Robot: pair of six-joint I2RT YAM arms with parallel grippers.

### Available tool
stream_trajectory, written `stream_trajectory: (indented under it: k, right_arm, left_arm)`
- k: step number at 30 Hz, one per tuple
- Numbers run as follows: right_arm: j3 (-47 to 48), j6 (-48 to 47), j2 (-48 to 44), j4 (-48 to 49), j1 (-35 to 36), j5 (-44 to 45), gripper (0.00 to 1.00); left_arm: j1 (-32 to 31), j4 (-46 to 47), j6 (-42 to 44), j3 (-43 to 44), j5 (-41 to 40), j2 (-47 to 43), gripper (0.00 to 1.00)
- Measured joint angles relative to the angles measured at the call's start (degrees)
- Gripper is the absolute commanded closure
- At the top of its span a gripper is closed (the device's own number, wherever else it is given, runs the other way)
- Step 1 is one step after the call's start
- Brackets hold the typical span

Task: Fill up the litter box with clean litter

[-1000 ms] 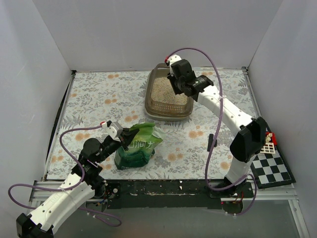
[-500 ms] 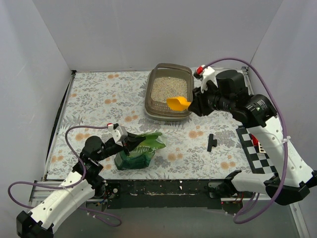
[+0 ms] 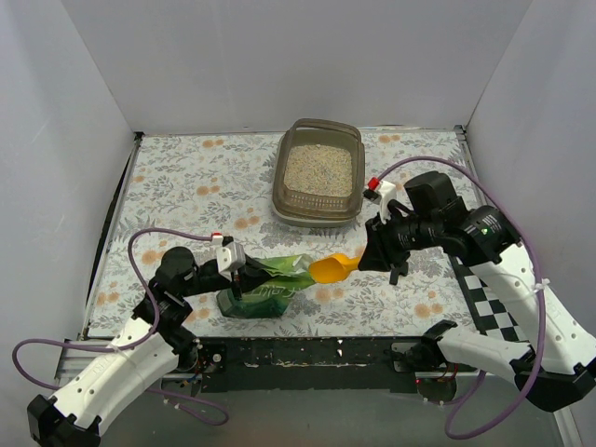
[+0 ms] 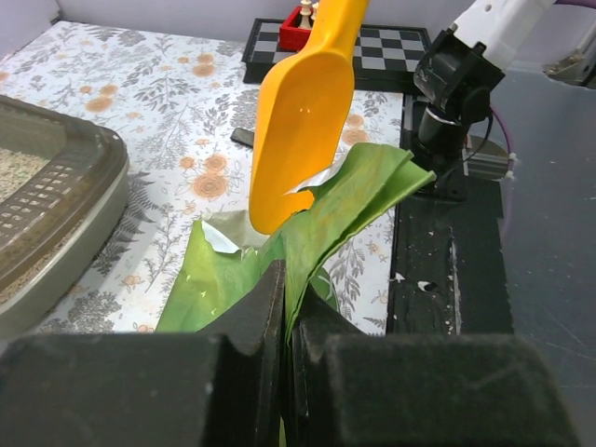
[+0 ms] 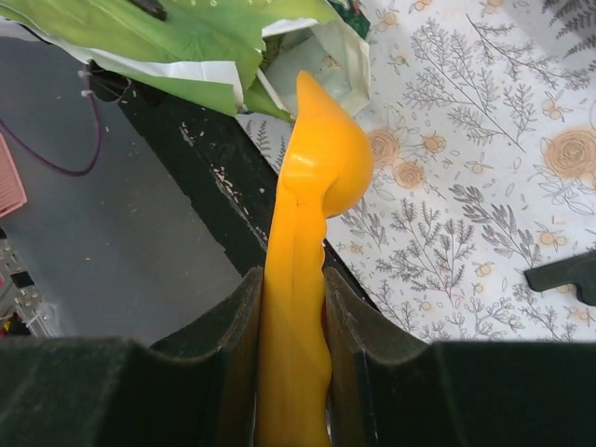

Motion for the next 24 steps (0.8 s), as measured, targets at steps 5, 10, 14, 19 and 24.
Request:
stream_trajectory:
  k: [5, 10, 14, 19, 24]
  right_arm:
    - [-1.0, 1.4, 0.0, 2.5, 0.0, -2.6, 0.99]
    - [-1.0, 1.9, 3.8, 4.8, 0.0, -4.3, 0.99]
    - [-2.8, 3.1, 6.8, 7.5, 0.0, -5.7, 0.99]
    - [-5.8, 6.0, 10.6, 12.7, 0.4, -7.4, 0.99]
    - [-6.5, 8.9, 14.7, 16.2, 3.1, -7.1, 0.99]
  left_arm:
    - [0.0, -1.0, 0.1, 0.3, 2.7, 0.0, 1.0]
    - [0.0, -1.2, 0.4, 0.2, 4.4, -0.1, 1.0]
    - [0.0, -0.6, 0.3, -0.4, 4.5, -0.8, 1.0]
    - [0.0, -0.2, -0.1, -0.8, 4.2, -0.9, 1.0]
    - [0.0, 0.5, -0.3, -1.0, 2.6, -0.9, 1.0]
